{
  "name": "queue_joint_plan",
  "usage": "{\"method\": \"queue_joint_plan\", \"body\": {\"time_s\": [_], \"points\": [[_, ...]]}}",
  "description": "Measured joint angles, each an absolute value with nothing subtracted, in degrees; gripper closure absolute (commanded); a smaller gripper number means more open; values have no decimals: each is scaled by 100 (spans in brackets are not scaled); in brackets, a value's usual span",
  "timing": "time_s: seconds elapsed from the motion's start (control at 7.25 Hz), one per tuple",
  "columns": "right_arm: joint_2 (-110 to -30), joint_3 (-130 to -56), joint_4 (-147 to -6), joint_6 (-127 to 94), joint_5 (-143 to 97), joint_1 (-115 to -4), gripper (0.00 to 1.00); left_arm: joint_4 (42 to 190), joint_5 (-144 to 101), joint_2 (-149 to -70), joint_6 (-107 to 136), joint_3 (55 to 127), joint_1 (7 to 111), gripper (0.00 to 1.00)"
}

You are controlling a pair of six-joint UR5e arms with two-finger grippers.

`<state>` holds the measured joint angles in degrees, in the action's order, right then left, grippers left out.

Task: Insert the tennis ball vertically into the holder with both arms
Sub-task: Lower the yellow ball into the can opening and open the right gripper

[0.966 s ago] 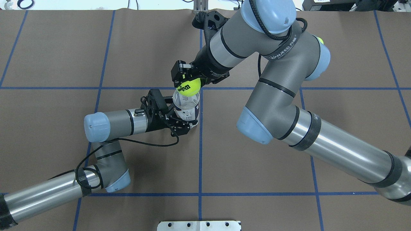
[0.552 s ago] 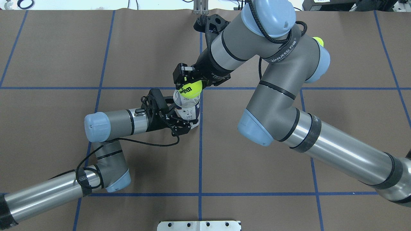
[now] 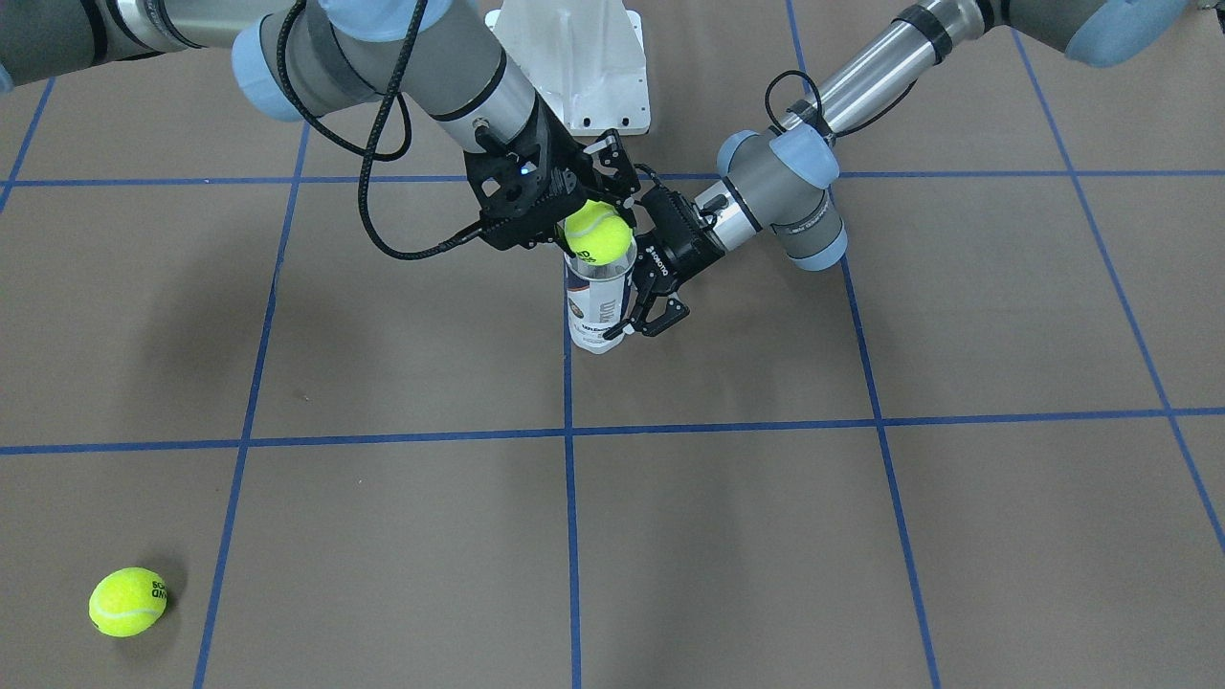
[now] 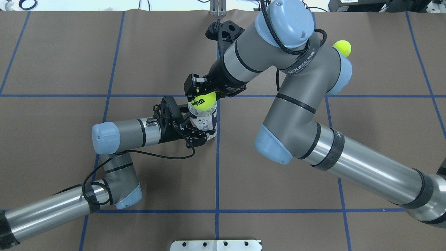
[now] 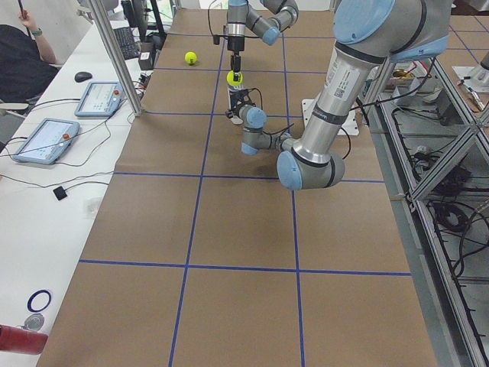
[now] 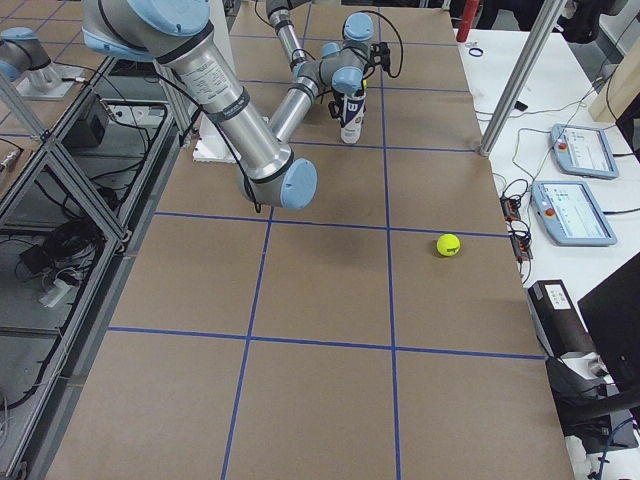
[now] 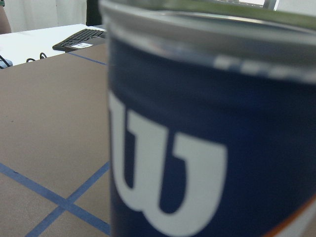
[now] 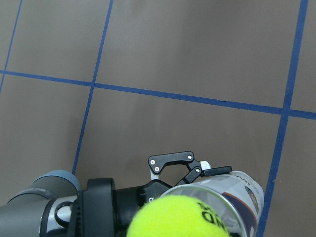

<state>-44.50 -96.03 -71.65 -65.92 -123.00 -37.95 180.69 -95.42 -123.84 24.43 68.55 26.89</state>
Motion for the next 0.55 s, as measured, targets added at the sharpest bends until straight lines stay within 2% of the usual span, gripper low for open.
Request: {"method": "queue_joint_plan", "body": {"time_s": [0.28, 0.55], "points": [[-4460, -9645, -7171, -6592, -12300, -3795, 2, 18070, -9541, -12372, 2443, 6855, 2689, 17], [-4477, -9708, -7191, -6592, -12285, -3797, 2, 18070, -9543, -12374, 2443, 6856, 2689, 17]]}}
